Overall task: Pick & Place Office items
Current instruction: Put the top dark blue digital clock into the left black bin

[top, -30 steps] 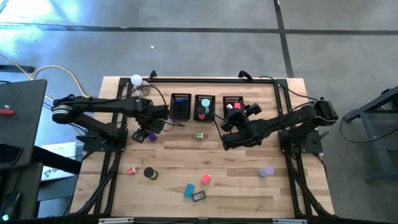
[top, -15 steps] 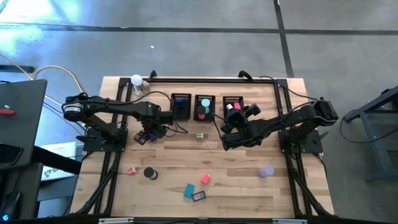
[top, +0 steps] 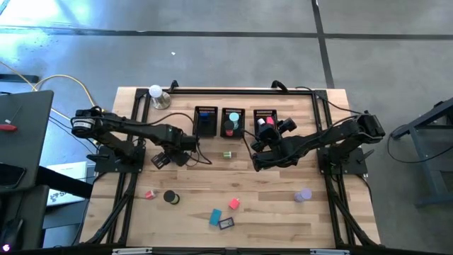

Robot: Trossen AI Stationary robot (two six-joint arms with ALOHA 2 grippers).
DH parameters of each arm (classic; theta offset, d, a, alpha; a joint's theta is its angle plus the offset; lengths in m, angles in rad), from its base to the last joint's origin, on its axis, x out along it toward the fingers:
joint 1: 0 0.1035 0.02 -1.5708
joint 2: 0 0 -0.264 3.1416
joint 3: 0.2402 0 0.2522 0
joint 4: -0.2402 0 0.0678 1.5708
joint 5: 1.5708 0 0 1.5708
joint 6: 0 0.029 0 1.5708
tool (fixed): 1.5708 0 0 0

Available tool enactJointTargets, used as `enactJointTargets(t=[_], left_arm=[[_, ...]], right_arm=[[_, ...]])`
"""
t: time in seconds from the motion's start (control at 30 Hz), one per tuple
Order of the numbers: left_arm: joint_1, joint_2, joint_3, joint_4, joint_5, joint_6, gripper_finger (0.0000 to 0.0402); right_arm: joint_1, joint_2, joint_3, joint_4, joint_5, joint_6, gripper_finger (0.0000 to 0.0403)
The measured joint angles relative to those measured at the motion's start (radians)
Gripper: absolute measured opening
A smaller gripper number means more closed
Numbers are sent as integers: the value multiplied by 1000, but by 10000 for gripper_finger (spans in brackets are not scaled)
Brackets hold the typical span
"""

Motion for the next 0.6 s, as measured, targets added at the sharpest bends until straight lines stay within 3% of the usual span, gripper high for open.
enactJointTargets(t=[0.6], left_arm=[[19,0,-74,100,0,8,245]], right_arm=[[0,0,0,12,-20,0,265]])
